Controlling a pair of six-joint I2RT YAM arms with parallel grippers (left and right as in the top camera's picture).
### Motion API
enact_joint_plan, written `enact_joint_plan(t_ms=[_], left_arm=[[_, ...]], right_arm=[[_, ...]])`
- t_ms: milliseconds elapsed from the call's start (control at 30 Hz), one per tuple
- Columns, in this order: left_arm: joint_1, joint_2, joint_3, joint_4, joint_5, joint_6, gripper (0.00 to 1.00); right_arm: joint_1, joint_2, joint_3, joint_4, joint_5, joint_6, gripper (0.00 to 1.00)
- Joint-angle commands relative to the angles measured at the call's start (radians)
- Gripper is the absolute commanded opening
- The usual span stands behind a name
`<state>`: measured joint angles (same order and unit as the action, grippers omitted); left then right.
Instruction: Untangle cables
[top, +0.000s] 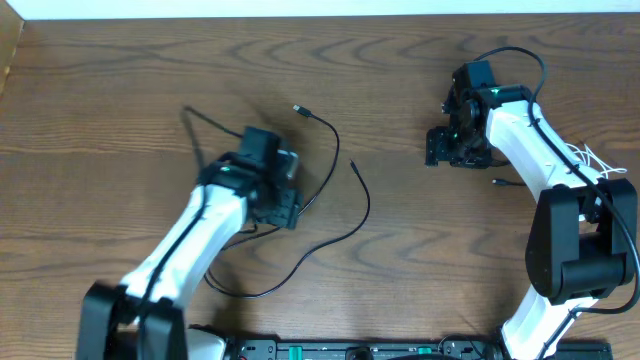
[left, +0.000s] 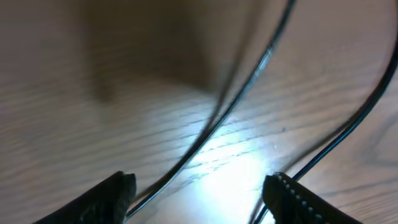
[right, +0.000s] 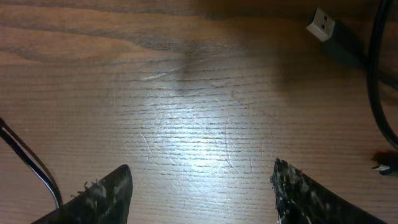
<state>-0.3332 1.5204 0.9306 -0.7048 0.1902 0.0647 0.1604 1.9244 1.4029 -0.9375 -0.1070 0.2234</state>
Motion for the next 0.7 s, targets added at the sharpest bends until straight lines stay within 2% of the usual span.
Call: enact_joint_plan(t_ms=[0, 133, 333, 400, 567, 667], left_arm=[[-0.035, 0.073, -0.012, 0.003, 0.011, 0.113, 0.79], [-0.050, 0.136, -0.012, 0.012, 0.011, 0.163, 0.91], [-0.050, 0.200, -0.013, 0.024, 0.012, 0.212, 1.00], [-0.050, 0.209, -0.013, 0.026, 0.035, 0.227, 0.98], [-0.050, 0.211, -0.019, 0.011, 0.227, 0.360, 0.98], [-0.050, 0.211, -0.027, 0.011, 0.248, 0.373, 0.98]], right_arm=[[0.006, -0.002, -0.010, 0.002, 0.011, 0.000, 0.69], [0.006, -0.002, -0.010, 0.002, 0.011, 0.000, 0.70], [0.007, -0.002, -0.012, 0.002, 0.011, 0.000, 0.70], [0.007, -0.002, -0.013, 0.002, 0.011, 0.000, 0.70], [0.011, -0.002, -0.020, 0.007, 0.011, 0.000, 0.72], [0.011, -0.002, -0.022, 0.010, 0.011, 0.000, 0.73]])
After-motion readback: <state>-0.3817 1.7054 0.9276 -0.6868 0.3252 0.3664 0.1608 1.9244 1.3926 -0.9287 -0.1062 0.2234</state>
